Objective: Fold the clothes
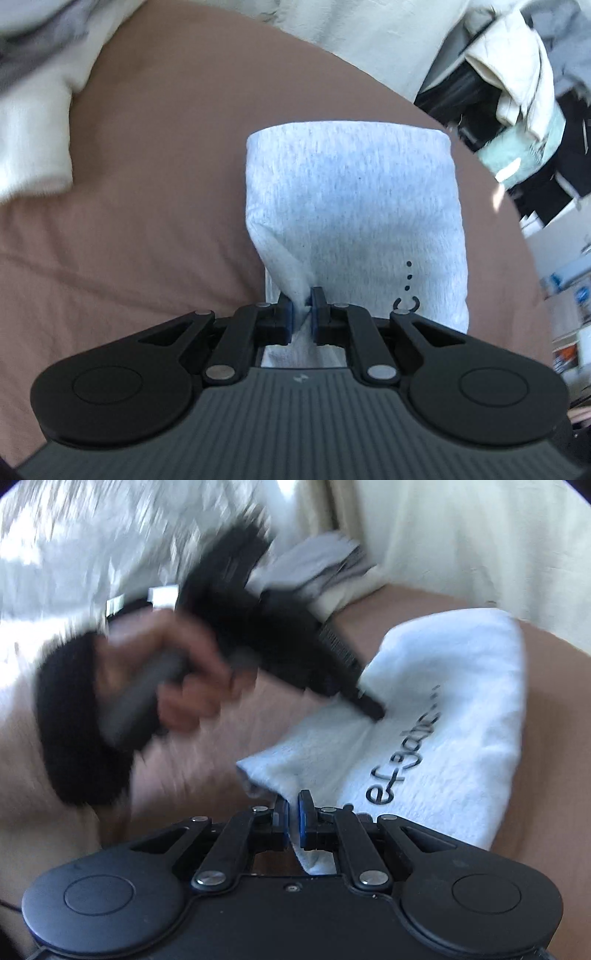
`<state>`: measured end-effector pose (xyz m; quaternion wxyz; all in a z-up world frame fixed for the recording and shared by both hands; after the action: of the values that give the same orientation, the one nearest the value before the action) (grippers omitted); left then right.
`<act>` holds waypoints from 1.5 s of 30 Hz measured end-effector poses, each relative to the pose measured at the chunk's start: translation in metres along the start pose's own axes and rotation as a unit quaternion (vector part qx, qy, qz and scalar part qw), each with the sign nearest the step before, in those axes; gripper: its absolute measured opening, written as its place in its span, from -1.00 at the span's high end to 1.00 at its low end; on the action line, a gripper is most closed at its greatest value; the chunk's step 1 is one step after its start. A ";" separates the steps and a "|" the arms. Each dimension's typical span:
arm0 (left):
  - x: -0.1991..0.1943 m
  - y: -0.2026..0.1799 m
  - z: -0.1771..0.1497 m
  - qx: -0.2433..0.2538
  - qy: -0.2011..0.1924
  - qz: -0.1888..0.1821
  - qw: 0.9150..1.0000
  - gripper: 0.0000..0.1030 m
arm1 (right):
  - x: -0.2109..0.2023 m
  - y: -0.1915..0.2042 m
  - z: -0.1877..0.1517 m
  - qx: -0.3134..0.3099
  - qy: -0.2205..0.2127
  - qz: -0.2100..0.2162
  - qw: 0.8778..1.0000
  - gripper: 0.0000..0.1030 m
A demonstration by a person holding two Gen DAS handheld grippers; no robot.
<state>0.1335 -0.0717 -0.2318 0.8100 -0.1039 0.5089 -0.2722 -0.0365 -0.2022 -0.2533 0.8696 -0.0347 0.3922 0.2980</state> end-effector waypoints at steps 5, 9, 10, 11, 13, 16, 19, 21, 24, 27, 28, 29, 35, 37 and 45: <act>-0.013 0.002 0.003 -0.009 -0.010 0.015 1.000 0.66 | -0.006 0.005 0.009 0.000 0.020 0.024 1.000 0.65; -0.028 -0.004 0.010 -0.002 -0.057 0.032 0.998 0.67 | -0.035 -0.005 0.032 0.002 -0.014 0.104 0.994 0.37; -0.032 -0.006 0.013 0.006 -0.072 0.039 0.997 0.69 | -0.042 -0.010 0.040 0.001 -0.029 0.103 0.994 0.31; -0.039 -0.007 0.014 0.015 -0.089 0.037 0.995 0.69 | -0.047 -0.018 0.049 -0.002 -0.043 0.079 0.996 0.25; -0.055 -0.011 0.013 0.027 -0.128 0.006 0.991 0.69 | -0.046 -0.040 0.064 -0.015 -0.058 0.006 0.998 0.24; -0.067 -0.023 0.007 0.039 -0.137 -0.071 0.987 0.65 | -0.033 -0.075 0.080 -0.027 -0.059 -0.068 0.996 0.24; -0.058 -0.033 -0.005 0.071 -0.088 -0.075 0.991 0.64 | -0.013 -0.102 0.087 -0.033 -0.059 -0.099 0.993 0.24; -0.044 -0.035 -0.016 0.087 -0.044 -0.042 0.994 0.61 | 0.003 -0.124 0.088 -0.004 -0.050 -0.132 0.990 0.28; -0.022 -0.032 -0.030 0.076 0.004 -0.012 0.997 0.60 | 0.022 -0.161 0.078 0.053 -0.026 -0.163 0.985 0.32; -0.016 -0.022 -0.027 0.016 0.001 -0.032 0.999 0.47 | 0.024 -0.179 0.060 0.104 -0.038 -0.154 0.982 0.20; -0.017 -0.018 -0.025 -0.006 0.001 -0.037 0.999 0.47 | 0.023 -0.181 0.057 0.115 -0.041 -0.154 0.980 0.14; -0.019 -0.015 -0.024 -0.024 0.000 -0.041 0.999 0.47 | 0.022 -0.183 0.054 0.123 -0.043 -0.158 0.979 -0.04; -0.017 -0.022 -0.042 -0.034 -0.020 -0.013 0.999 0.46 | -0.005 -0.176 0.030 0.199 -0.073 -0.125 0.969 -0.13; -0.020 -0.024 -0.052 -0.045 -0.036 -0.011 0.998 0.38 | -0.016 -0.154 0.013 0.194 -0.085 -0.091 0.973 -0.13; -0.030 -0.025 -0.063 -0.055 -0.031 0.022 0.998 0.38 | -0.035 -0.090 -0.053 0.169 -0.043 -0.066 0.982 -0.13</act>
<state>0.0599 -0.0692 -0.2265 0.8242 -0.1453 0.4999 -0.2228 -0.0404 -0.3088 -0.2811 0.8969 0.0994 0.3959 0.1703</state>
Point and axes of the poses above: each gripper's, at about its wrist camera, not at the fingertips, and x roughly the way its jaws point, y to its left, z to its top, the point moved 1 cm from there along x, roughly the way its jaws point, and after that the axes turned 2 degrees about z, right-handed, at the moved point
